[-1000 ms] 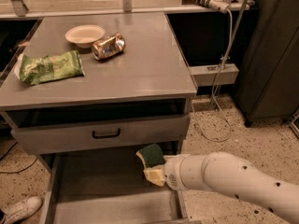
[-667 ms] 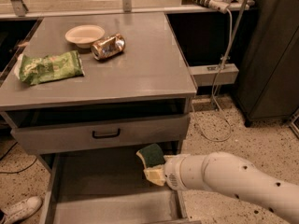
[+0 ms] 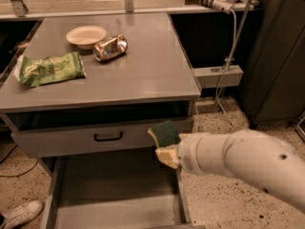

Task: Pick sponge from middle drawer and place on counter

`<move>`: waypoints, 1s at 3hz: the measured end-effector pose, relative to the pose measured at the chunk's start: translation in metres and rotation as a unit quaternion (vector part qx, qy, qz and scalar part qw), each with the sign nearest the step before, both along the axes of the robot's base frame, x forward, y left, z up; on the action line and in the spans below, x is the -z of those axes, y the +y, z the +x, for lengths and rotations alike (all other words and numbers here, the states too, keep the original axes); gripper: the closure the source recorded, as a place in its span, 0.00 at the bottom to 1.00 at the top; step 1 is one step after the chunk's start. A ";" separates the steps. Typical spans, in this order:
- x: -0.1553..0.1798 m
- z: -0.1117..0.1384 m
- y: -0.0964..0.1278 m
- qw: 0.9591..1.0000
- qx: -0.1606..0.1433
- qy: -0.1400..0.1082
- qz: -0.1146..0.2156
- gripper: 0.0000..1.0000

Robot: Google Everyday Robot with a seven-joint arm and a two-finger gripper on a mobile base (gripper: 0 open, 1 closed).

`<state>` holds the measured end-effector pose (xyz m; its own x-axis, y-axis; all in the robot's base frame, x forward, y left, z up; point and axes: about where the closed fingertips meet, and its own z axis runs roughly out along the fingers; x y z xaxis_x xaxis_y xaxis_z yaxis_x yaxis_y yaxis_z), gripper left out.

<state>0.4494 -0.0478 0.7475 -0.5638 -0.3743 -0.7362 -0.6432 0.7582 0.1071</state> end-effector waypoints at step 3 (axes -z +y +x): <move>-0.056 0.003 -0.006 0.999 0.008 -0.034 -0.021 1.00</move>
Offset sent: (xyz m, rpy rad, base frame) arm 0.0030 -0.0079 0.0525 -0.0350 -0.0756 -0.0181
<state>0.4523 -0.0535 0.8039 -0.5186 -0.3978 -0.7569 -0.6362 0.7709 0.0307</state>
